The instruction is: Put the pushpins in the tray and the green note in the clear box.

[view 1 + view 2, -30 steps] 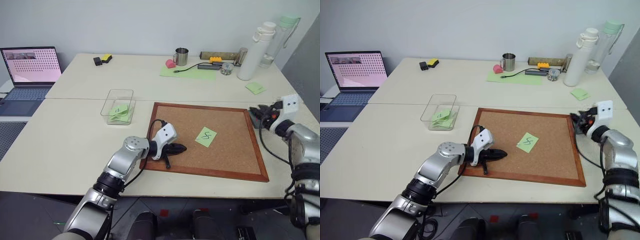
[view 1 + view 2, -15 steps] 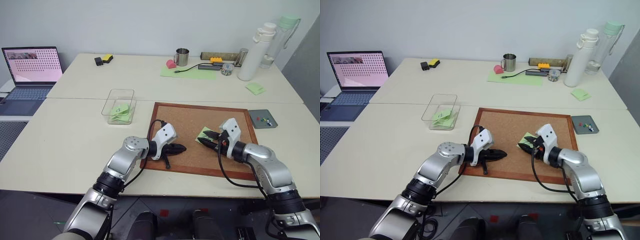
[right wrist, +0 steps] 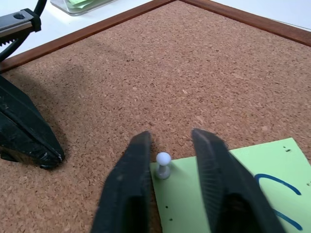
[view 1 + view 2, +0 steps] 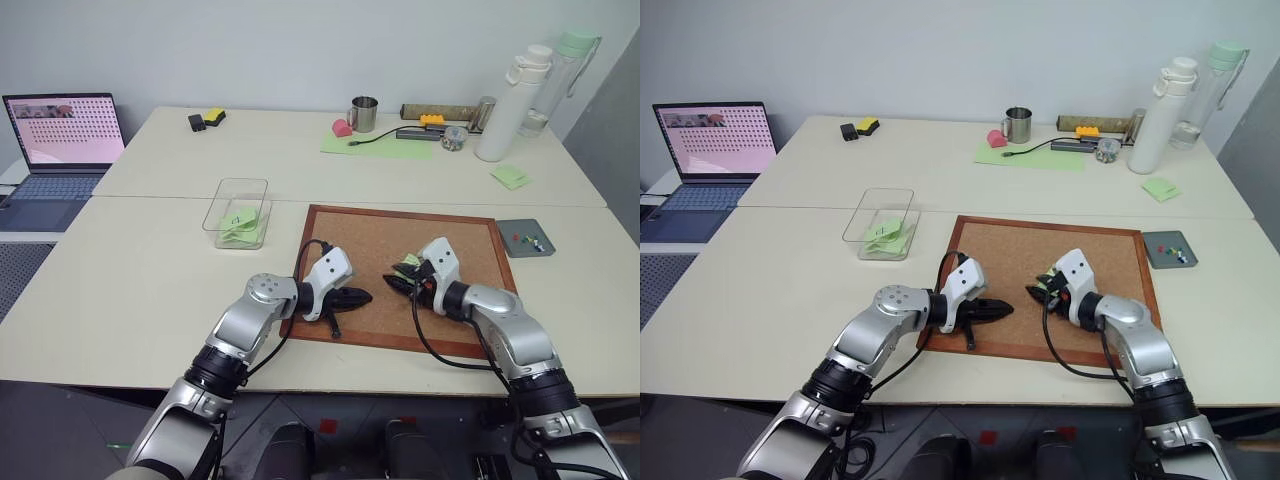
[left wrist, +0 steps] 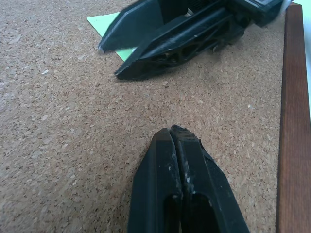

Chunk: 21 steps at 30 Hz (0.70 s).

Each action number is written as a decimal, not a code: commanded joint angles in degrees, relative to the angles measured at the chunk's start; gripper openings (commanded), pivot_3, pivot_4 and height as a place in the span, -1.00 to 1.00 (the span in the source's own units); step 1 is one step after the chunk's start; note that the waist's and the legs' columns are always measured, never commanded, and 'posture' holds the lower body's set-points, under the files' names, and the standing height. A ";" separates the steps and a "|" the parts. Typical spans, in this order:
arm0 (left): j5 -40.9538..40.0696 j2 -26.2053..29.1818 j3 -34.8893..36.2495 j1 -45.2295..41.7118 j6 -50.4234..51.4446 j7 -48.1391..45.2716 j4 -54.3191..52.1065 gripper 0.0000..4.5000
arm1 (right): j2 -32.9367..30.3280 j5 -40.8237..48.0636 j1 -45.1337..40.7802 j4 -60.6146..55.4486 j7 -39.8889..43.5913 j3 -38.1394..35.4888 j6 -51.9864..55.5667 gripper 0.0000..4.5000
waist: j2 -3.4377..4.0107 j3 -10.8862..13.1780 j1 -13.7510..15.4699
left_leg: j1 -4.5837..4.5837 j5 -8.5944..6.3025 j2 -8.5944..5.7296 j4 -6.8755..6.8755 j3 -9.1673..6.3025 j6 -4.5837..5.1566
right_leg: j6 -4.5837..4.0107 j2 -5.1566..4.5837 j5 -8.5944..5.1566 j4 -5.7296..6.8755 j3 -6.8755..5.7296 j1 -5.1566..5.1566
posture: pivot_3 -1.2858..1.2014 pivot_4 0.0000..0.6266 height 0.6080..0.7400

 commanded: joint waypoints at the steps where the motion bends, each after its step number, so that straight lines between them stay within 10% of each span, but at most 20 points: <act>1: 0.21 0.65 -0.38 1.00 0.92 0.16 -0.49 -1.00 | -0.43 0.43 0.09 -0.76 0.69 -0.91 -0.38 -0.89 | 0.00 0.00 0.01 | 0.00 0.00 0.00 0.00 0.00 0.00 | 0.00 0.00 0.00 0.00 0.00 0.00 | 0.03 -0.52 1.00; 21: -6.41 -3.30 8.68 -2.12 2.08 4.13 1.56 -0.83 | -10.51 -3.96 1.50 -12.38 6.82 -0.65 -10.91 -1.00 | -0.03 0.01 0.16 | -0.03 0.00 -0.02 0.02 -0.02 0.00 | 0.01 -0.01 0.00 -0.01 -0.02 -0.01 | 0.03 -0.52 1.00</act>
